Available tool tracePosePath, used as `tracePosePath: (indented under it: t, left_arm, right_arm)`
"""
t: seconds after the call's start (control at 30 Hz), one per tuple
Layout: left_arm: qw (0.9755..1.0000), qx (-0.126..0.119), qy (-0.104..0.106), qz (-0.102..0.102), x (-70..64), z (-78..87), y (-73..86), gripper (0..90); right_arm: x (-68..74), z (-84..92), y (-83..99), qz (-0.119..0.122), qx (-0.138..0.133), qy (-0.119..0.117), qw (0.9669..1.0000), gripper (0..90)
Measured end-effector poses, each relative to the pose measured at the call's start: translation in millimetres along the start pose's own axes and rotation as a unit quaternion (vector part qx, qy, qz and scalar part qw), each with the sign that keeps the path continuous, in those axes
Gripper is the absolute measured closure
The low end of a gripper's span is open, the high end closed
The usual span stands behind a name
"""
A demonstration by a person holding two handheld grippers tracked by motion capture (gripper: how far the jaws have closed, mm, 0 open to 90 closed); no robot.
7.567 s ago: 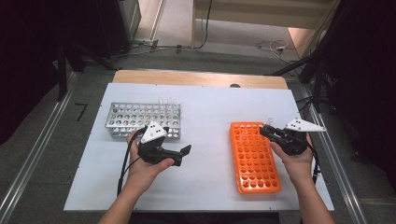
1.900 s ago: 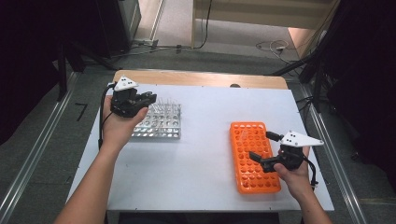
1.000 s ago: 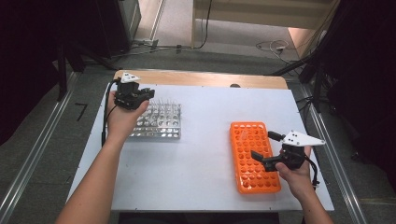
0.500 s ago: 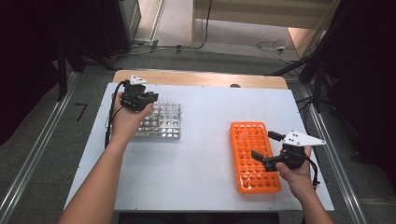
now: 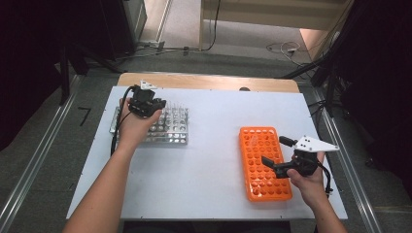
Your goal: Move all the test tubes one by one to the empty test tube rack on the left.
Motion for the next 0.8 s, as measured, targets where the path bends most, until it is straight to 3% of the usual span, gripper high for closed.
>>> tracePosePath:
  t: [0.53,0.8]
  left_arm:
    - [0.9998,0.015,0.003,0.014,1.7,-5.9,10.3,75.1]
    - [0.9996,0.008,-0.004,0.027,2.1,-0.1,11.4,58.3]
  right_arm:
    - [-0.2,-0.5,0.1,-0.001,0.001,0.0,1.0,0.0]
    - [-1.0,0.8,-0.4,-0.002,0.0,0.002,1.0,0.0]
Point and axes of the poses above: each handheld gripper's, and its own axes: z roughly backward along the jaws, y roughly out of its underside, x roughly to its left, the point moved 7 cm from there along -z, roughly forward along the jaws, and after that the axes turned 5 degrees about -x, right-handed, at the moved point
